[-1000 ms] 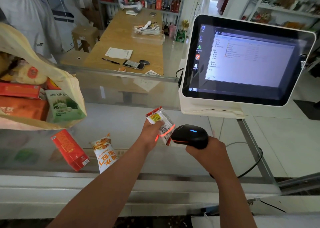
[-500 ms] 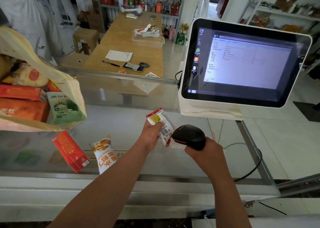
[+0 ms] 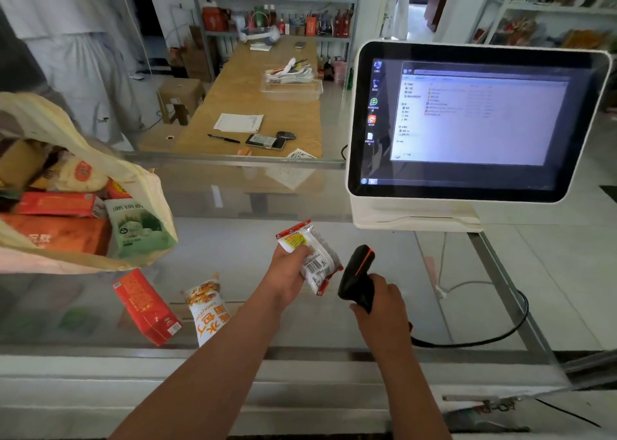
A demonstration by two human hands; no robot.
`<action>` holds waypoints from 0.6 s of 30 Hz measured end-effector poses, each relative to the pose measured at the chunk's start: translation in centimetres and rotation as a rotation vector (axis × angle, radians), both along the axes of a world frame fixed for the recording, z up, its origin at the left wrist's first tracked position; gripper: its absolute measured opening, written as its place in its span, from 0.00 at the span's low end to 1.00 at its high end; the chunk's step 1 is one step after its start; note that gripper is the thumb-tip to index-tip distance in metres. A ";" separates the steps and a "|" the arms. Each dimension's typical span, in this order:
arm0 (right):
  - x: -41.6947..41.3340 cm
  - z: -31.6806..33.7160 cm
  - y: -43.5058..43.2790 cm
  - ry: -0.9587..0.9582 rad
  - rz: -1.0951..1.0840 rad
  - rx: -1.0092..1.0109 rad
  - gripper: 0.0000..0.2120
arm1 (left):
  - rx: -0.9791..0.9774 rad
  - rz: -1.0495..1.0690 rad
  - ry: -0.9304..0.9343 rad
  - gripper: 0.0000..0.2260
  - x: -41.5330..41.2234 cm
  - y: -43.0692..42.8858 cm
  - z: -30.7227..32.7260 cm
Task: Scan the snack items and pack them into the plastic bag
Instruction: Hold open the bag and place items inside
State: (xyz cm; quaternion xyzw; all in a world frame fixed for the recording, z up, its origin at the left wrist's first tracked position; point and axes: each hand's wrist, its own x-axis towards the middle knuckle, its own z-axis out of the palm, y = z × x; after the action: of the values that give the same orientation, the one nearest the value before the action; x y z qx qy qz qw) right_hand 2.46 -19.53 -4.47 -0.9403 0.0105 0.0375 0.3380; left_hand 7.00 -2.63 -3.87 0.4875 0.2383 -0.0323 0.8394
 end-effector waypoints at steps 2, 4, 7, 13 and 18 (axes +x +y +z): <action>-0.1 -0.3 0.2 0.013 -0.017 0.027 0.25 | 0.000 -0.018 -0.012 0.11 -0.3 0.0 0.0; -0.3 -0.2 0.4 0.005 -0.024 0.017 0.26 | -0.001 -0.033 -0.021 0.11 -0.7 0.2 0.2; -0.7 1.1 0.9 -0.043 -0.028 -0.083 0.27 | 0.007 -0.046 -0.033 0.11 -1.2 0.9 0.8; -2.1 6.0 7.0 -0.226 0.106 0.046 0.25 | 0.066 -0.150 -0.114 0.13 -3.1 4.6 3.7; -4.5 6.7 16.4 -0.099 0.251 0.322 0.26 | 0.007 -0.203 -0.153 0.17 -6.9 10.5 6.6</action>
State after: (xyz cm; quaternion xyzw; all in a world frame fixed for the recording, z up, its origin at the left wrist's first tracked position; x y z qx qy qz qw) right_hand -2.08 -3.17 2.24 -0.8687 -0.1295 0.0342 0.4768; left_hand 0.13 7.87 2.77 0.5131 0.1231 -0.0789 0.8458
